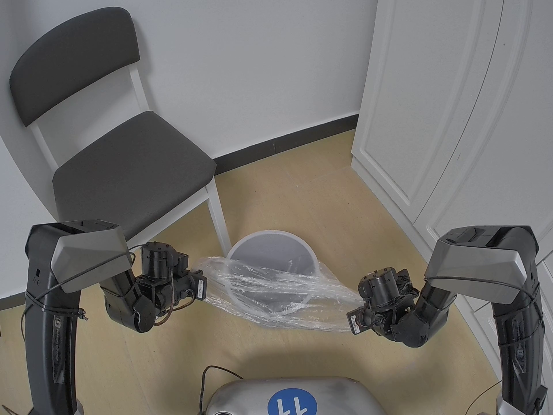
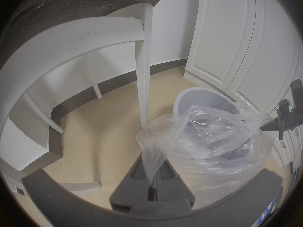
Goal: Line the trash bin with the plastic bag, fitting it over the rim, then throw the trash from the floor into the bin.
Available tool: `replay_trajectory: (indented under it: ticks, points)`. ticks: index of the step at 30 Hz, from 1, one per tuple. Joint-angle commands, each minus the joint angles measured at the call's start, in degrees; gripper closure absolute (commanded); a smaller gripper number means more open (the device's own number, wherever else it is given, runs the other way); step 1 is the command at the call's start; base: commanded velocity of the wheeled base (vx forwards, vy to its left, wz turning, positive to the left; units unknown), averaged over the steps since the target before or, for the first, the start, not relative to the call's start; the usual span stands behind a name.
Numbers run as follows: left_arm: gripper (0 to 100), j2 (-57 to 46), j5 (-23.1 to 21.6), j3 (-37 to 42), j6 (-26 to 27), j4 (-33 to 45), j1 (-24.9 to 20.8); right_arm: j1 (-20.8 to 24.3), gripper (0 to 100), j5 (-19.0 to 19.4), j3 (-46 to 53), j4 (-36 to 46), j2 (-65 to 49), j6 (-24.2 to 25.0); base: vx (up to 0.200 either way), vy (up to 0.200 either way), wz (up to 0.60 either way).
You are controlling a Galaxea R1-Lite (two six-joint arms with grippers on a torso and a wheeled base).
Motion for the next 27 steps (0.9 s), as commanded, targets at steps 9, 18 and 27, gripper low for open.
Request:
replay_trajectory:
  ticks: [9,18,27]
  points:
    - [100,0.12,0.01,0.09,0.01,-2.87,-0.08,-0.61,0,1.19,2.43,-7.50,-0.29,-0.07,0.000,0.000,0.00]
    - [100,0.65,0.27,-0.52,0.19,-2.87,-0.35,-4.74,0,19.56,11.57,-17.96,-2.76,-4.20,0.000,0.000,0.00]
    - [100,1.09,0.45,-1.14,0.28,-3.23,-0.35,-9.66,0,34.85,18.42,-31.05,-0.29,-8.25,0.000,0.000,0.00]
